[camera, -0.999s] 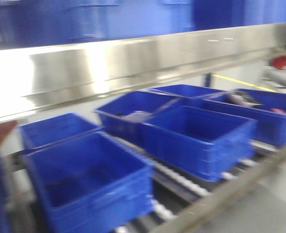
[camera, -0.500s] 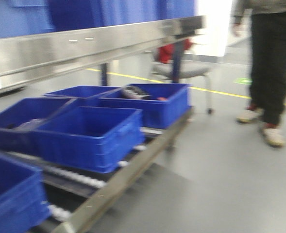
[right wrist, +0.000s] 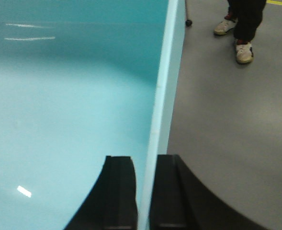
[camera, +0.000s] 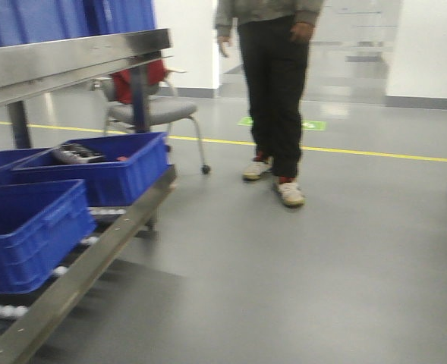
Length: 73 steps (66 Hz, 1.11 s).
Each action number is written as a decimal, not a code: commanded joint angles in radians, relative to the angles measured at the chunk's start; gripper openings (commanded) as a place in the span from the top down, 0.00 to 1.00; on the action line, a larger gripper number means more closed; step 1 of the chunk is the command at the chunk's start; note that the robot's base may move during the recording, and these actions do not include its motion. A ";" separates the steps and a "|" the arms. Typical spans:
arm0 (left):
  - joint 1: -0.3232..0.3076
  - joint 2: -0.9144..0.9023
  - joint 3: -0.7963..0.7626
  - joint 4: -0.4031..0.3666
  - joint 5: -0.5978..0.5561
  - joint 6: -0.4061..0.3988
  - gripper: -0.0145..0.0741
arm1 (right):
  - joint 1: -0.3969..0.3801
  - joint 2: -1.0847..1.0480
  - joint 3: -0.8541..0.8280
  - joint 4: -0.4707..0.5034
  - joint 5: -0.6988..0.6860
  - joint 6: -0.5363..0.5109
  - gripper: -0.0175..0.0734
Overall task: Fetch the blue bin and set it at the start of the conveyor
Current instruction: 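Drive the base away from the shelf holding the bin in both grippers, then drive past the people toward the red-framed conveyor carrying the bin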
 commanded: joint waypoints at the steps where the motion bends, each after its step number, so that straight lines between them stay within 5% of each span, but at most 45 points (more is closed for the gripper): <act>1: 0.006 -0.013 -0.004 0.093 -0.012 0.023 0.96 | -0.008 -0.016 -0.005 -0.051 -0.032 -0.018 0.97; 73: 0.006 -0.013 -0.004 0.093 -0.012 0.023 0.96 | -0.008 -0.016 -0.005 -0.051 -0.032 -0.018 0.97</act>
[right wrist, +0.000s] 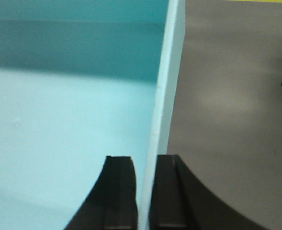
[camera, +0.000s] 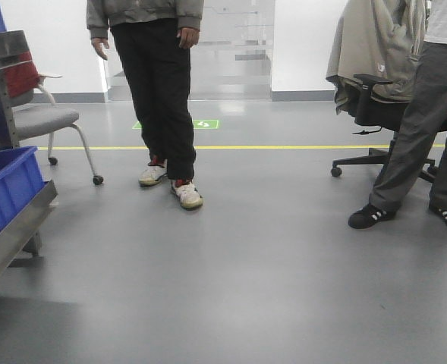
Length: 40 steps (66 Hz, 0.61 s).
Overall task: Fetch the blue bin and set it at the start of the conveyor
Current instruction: 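Drive past the people toward the red-framed conveyor carrying the bin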
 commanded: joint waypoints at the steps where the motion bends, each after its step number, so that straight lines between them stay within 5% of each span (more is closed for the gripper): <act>1: 0.006 -0.013 -0.004 0.093 -0.012 0.023 0.96 | -0.008 -0.016 -0.005 -0.051 -0.038 -0.018 0.97; 40: 0.006 -0.013 -0.004 0.093 -0.012 0.023 0.96 | -0.008 -0.016 -0.005 -0.051 -0.038 -0.018 0.97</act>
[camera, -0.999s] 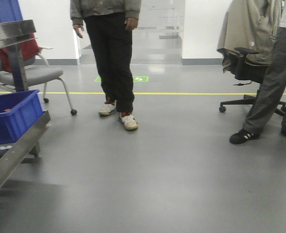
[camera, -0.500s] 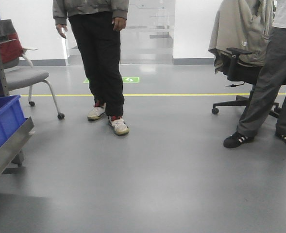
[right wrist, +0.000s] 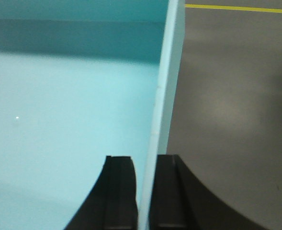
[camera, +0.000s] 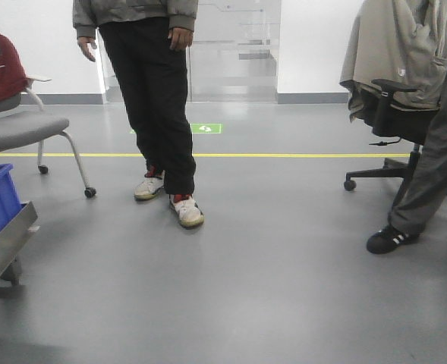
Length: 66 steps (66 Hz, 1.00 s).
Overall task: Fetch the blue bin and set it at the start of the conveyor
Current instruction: 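Drive past the people toward the red-framed conveyor carrying the bin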
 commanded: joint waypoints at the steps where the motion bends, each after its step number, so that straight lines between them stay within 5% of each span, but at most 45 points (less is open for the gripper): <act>1: 0.006 -0.013 -0.004 0.092 -0.012 0.023 0.96 | -0.008 -0.016 -0.005 -0.051 -0.038 -0.018 0.97; 66: 0.006 -0.013 -0.004 0.102 -0.017 0.023 0.96 | -0.008 -0.016 -0.005 -0.051 -0.046 -0.018 0.97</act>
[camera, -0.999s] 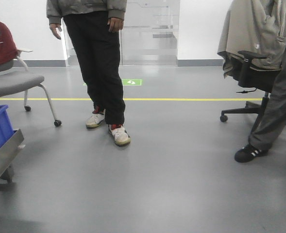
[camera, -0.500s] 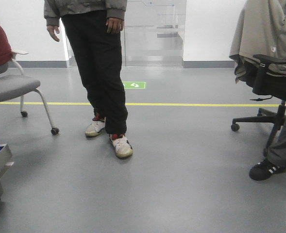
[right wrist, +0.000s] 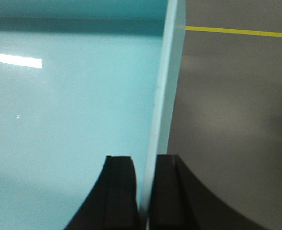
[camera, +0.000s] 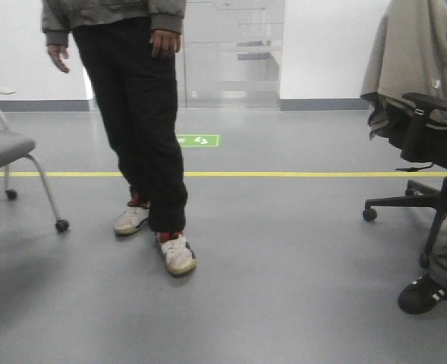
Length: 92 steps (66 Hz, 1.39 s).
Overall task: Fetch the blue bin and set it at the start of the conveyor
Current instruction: 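Drive past the people toward the red-framed conveyor carrying the bin, then approach the conveyor and bring the bin over the grey belt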
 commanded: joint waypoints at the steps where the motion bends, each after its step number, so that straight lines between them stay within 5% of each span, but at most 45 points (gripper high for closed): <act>1: 0.006 -0.013 -0.004 0.086 -0.015 0.021 0.96 | -0.008 -0.016 -0.005 -0.056 -0.040 -0.018 0.97; 40: 0.006 -0.013 -0.004 0.101 -0.023 0.021 0.96 | -0.008 -0.016 -0.005 -0.056 -0.040 -0.018 0.97; 92: 0.006 -0.013 -0.004 0.326 -0.095 0.021 0.96 | -0.008 -0.016 -0.005 -0.056 -0.040 -0.018 0.97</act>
